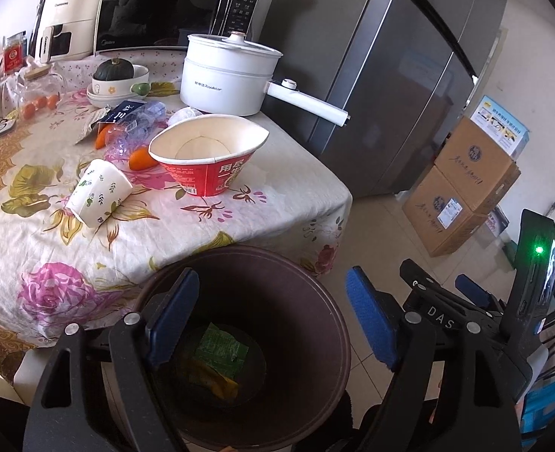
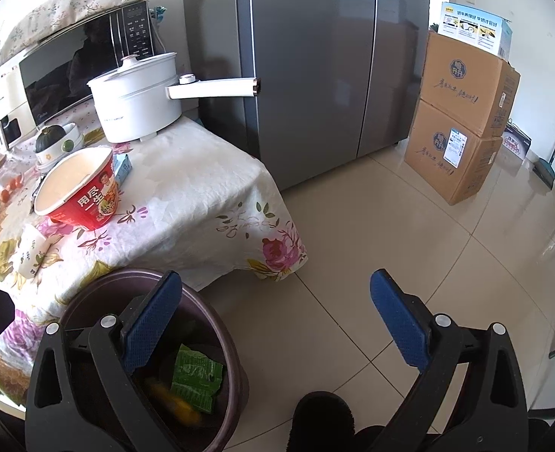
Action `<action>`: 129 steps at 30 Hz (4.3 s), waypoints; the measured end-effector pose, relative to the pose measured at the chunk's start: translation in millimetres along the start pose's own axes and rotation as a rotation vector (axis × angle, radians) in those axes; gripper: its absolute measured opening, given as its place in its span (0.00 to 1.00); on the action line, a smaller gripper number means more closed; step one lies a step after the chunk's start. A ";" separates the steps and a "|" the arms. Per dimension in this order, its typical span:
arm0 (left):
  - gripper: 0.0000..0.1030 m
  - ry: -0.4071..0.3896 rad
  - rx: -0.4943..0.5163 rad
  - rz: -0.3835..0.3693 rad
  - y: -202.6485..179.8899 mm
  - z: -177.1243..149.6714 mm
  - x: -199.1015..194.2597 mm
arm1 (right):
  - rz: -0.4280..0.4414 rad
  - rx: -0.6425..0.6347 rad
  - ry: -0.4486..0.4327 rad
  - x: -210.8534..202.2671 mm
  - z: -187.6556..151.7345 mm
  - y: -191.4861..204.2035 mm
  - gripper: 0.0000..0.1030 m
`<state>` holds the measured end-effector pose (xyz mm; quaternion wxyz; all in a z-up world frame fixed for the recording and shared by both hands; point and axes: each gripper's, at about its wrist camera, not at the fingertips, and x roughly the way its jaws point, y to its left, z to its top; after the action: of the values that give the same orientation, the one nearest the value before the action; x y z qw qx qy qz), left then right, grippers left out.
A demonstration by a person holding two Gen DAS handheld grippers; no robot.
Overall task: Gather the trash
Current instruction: 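Move both open tools back toward the table, then grasp the white snack packet with the left tool while the right tool grasps the clear bottle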
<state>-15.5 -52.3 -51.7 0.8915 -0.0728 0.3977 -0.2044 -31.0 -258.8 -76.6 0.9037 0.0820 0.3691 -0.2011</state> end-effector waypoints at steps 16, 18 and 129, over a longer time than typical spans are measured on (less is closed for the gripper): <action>0.77 0.021 -0.024 0.054 14.2 1.4 11.3 | 0.009 -0.059 -0.057 -10.6 1.0 20.8 0.93; 0.77 0.024 -0.028 0.055 16.6 1.5 12.6 | 0.006 -0.067 -0.057 -9.8 1.4 23.7 0.93; 0.77 0.203 -0.438 0.218 351.0 239.1 155.1 | 0.338 -0.294 0.534 204.6 154.4 398.7 0.41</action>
<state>361.8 192.3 -98.7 0.8269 -0.1996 0.5253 -0.0224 368.2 -5.4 -109.7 0.7980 0.0607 0.5986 0.0352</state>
